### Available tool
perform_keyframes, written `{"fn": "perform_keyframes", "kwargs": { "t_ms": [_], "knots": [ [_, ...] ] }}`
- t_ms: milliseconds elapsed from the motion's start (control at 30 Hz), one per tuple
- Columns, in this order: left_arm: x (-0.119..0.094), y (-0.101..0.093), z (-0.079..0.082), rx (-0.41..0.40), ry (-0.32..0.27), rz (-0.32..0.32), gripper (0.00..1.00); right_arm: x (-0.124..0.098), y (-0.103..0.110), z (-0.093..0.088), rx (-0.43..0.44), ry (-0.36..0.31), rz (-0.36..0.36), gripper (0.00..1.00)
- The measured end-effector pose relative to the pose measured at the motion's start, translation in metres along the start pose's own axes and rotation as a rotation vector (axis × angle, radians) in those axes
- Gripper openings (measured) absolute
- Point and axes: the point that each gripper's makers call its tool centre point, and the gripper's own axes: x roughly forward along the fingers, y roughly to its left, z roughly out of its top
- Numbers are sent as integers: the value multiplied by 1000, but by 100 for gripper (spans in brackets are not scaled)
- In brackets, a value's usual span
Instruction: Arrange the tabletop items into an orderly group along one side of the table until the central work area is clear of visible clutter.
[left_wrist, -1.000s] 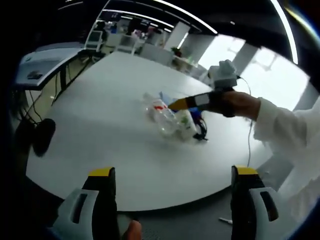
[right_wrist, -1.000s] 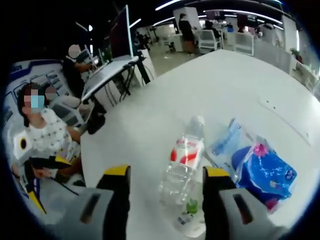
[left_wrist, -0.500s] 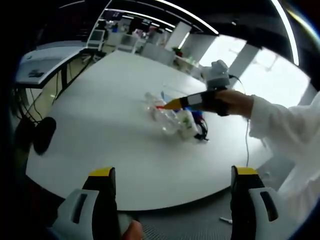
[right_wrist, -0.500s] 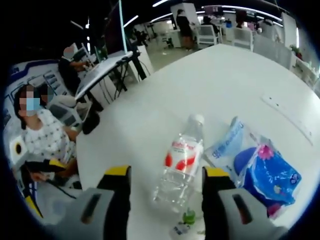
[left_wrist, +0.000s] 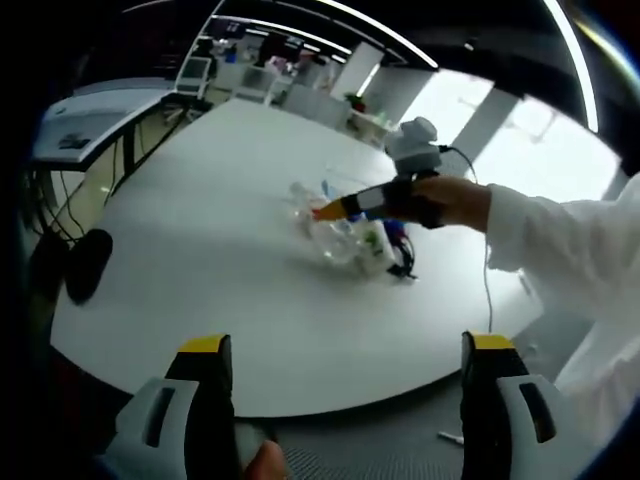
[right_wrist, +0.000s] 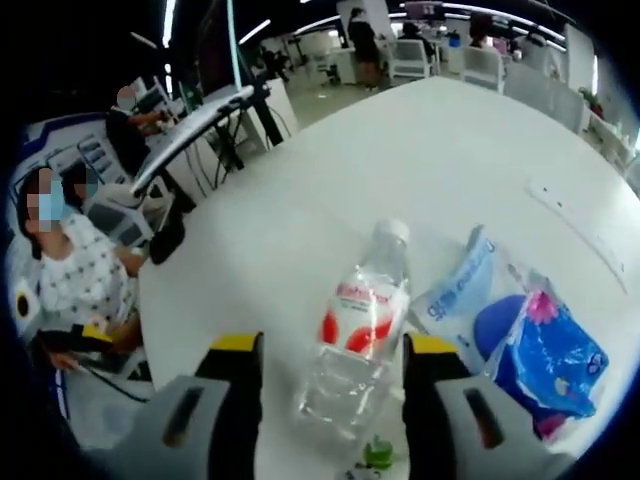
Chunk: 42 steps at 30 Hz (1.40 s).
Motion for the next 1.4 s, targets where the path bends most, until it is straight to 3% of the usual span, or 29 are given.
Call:
{"fn": "perform_keyframes", "kwargs": {
  "t_ms": [667, 1033, 1400],
  "knots": [
    [-3, 3, 0, -10, -6, 4, 91, 26, -18, 5, 18, 42, -40, 53],
    [-3, 5, -3, -10, -2, 19, 90, 28, -21, -7, -72, 107, -94, 47],
    [-2, 8, -3, -14, -3, 29, 90, 40, -31, -1, -48, 81, -114, 45]
  ]
}}
